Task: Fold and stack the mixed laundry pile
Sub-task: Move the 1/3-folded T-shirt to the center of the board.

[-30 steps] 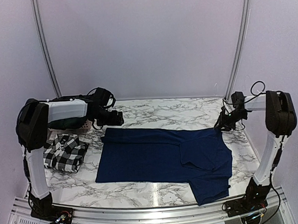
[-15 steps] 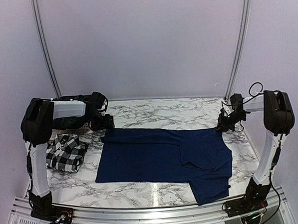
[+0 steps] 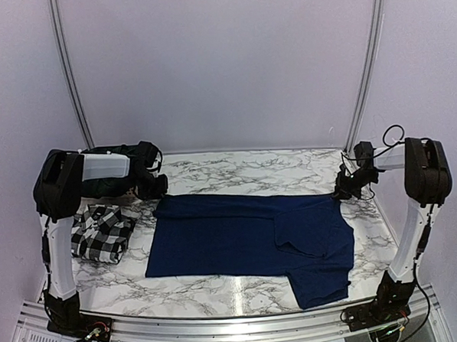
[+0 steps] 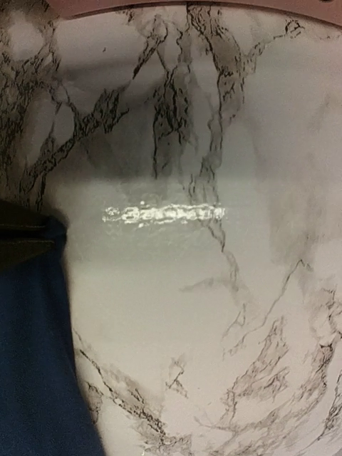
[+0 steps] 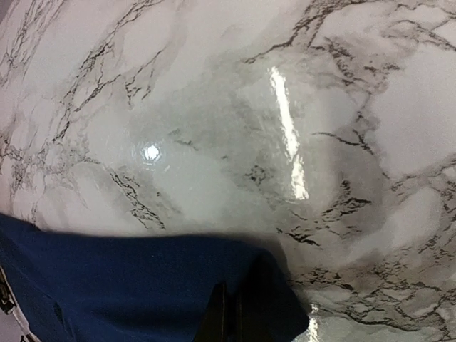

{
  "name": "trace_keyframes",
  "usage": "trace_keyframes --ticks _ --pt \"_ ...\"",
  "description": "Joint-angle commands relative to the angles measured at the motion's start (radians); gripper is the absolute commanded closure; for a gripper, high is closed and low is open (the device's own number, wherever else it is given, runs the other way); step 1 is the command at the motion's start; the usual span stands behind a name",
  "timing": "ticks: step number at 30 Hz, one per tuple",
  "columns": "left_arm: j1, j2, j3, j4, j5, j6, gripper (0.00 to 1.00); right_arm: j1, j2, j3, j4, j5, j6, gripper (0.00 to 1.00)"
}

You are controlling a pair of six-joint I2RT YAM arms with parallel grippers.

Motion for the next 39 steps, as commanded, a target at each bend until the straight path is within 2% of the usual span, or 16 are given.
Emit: trace_keyframes --ticks 1,8,9,10,11,13,16,21,24,31,36,39 --pt "0.039 0.017 0.030 -0.023 -0.057 -0.001 1.00 -0.021 0.011 0.069 0.034 0.041 0.015 1.00" --pt "0.057 0.060 0.101 -0.015 -0.090 0.001 1.00 -0.023 0.085 0.173 0.061 0.075 0.039 1.00" --pt "0.056 0.058 0.110 -0.013 -0.090 0.004 0.92 -0.023 0.101 0.196 0.062 0.057 0.037 1.00" --pt "0.057 0.052 0.116 -0.007 -0.081 0.007 0.79 -0.023 0.121 0.225 0.044 0.038 0.032 1.00" --pt "0.055 0.040 0.120 -0.004 -0.075 0.012 0.68 -0.023 0.138 0.269 0.020 0.025 0.027 0.91" --pt "0.053 -0.005 0.109 0.002 -0.074 0.027 0.56 -0.023 0.141 0.298 -0.015 0.012 0.019 0.75" --pt "0.050 -0.101 0.047 0.012 -0.079 0.038 0.47 -0.023 0.089 0.296 -0.041 0.013 0.010 0.65" --pt "0.022 -0.206 -0.084 0.024 0.004 0.067 0.50 -0.010 -0.039 0.202 -0.044 -0.044 0.004 0.64" --pt "-0.009 -0.201 -0.122 0.022 0.028 0.086 0.57 0.021 -0.099 0.139 -0.055 -0.099 -0.006 0.65" --pt "-0.094 -0.146 -0.172 0.015 0.026 0.104 0.66 0.150 -0.208 -0.057 -0.030 -0.204 0.016 0.66" --pt "-0.128 -0.111 -0.220 -0.012 -0.011 0.093 0.68 0.196 -0.214 -0.209 0.053 -0.194 0.041 0.67" --pt "-0.119 -0.093 -0.240 -0.045 -0.078 0.071 0.72 0.197 -0.164 -0.237 0.086 -0.169 0.036 0.67"
